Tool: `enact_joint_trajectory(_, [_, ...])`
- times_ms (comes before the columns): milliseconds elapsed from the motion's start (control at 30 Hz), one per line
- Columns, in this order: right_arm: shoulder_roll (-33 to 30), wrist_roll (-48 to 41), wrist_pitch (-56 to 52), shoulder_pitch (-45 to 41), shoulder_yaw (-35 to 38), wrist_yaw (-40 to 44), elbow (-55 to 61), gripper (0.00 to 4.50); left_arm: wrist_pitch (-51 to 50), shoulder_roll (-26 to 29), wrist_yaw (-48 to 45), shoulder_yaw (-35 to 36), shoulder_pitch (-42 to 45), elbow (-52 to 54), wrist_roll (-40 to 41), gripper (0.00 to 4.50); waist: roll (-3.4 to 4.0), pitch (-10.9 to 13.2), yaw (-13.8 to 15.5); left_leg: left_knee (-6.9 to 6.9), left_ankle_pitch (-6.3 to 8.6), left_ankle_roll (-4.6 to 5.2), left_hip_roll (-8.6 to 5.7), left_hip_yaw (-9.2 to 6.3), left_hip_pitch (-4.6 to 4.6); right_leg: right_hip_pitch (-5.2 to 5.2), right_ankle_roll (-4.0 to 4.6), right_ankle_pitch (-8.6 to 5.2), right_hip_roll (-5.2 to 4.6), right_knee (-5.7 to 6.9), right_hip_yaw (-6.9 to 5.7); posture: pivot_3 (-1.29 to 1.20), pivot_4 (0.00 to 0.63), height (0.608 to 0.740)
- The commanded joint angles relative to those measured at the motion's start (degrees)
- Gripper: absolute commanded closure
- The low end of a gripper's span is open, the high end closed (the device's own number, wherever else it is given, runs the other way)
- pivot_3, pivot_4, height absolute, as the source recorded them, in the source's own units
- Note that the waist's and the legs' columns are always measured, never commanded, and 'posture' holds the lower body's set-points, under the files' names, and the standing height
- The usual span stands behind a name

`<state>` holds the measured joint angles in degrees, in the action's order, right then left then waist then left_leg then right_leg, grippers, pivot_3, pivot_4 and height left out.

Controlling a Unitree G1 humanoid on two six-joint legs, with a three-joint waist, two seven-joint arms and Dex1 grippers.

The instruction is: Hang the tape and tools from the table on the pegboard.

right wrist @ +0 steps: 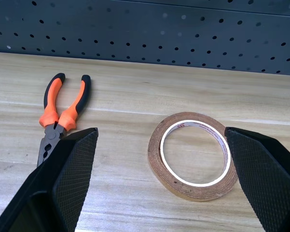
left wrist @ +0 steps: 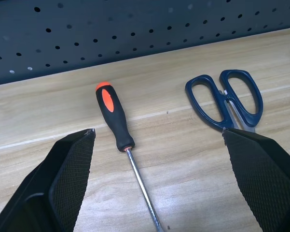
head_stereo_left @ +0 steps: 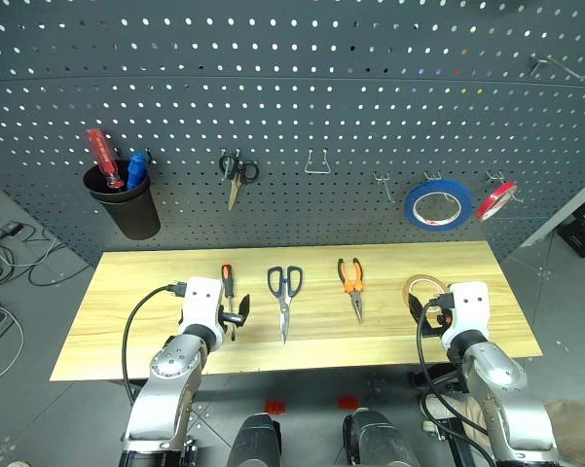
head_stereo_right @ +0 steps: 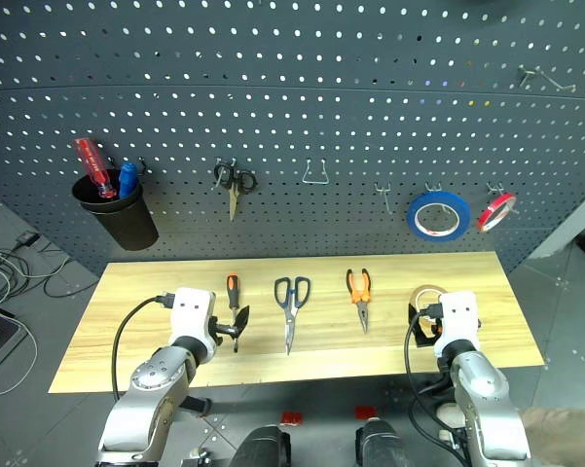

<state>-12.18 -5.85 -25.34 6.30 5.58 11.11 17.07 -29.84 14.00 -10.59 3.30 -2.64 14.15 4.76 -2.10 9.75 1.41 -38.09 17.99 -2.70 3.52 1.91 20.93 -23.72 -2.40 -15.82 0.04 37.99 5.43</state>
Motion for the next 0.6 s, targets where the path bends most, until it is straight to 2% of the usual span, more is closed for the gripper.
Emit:
enact_joint_trajectory(33, [0.17,-0.73,0.89,0.21,0.78,-0.17,1.76,0.0,0.12,0.17,-0.2,0.71,0.01,2.49,0.49,0.05,0.0,0.0,0.0,0.0,0.0,0.0,0.0,0.0,0.0,0.0,0.0,0.0,0.0,0.0,0.0,0.12,0.19,0.74])
enact_joint_trajectory(600, [-0.3,-0.71,1.32,1.01,0.63,0.6,2.31,0.0,0.99,0.41,-0.38,0.49,-0.64,2.82,0.36,0.05,0.0,-0.01,0.01,0.01,0.0,0.0,0.0,0.01,0.01,0.0,0.0,0.0,0.0,-0.01,0.0,0.12,0.171,0.74])
